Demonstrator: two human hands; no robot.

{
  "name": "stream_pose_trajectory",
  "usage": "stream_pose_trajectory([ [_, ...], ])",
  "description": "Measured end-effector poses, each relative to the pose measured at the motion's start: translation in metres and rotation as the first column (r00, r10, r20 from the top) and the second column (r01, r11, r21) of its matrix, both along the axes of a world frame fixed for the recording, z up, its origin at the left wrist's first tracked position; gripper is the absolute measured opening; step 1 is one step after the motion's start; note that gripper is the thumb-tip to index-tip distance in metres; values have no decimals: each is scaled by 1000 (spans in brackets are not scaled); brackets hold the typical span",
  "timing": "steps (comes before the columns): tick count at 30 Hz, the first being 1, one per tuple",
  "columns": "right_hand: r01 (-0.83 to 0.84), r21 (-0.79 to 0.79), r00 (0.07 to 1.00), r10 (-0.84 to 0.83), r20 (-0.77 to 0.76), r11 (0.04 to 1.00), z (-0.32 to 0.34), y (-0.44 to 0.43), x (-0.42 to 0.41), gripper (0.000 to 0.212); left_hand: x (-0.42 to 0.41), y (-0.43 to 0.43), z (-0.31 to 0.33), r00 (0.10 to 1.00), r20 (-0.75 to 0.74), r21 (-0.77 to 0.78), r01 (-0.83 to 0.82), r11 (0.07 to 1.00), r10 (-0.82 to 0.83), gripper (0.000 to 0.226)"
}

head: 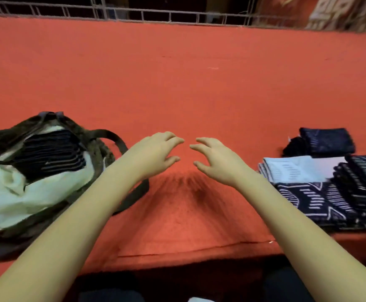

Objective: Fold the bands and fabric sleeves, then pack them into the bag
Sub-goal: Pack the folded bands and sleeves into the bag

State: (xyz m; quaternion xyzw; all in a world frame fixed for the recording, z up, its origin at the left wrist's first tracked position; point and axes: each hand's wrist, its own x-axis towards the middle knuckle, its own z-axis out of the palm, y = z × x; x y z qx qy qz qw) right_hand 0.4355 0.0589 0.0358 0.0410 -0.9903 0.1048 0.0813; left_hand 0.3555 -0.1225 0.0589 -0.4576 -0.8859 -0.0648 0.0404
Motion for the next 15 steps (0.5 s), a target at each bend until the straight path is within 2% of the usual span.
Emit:
stream_pose_trajectory([
  [7, 155, -18, 986, -156, -64, 988, -4, 84, 101, 45, 68, 99, -16, 972, -59, 19, 228, 973, -227, 50],
  [10, 220, -40, 973, -222, -57, 975, -18, 107, 145, 43, 100, 131, -28, 927, -93, 76, 372, 925, -365, 46],
  [12, 229, -34, 970, -231, -71, 973, -32, 117, 169, 45, 123, 146, -41, 893, -67, 135, 450, 883, -445, 52],
  [15, 232, -47, 966, -236, -105, 972, -48, 128, 190, 51, 146, 163, -63, 873, -52, 181, 486, 855, -485, 57],
])
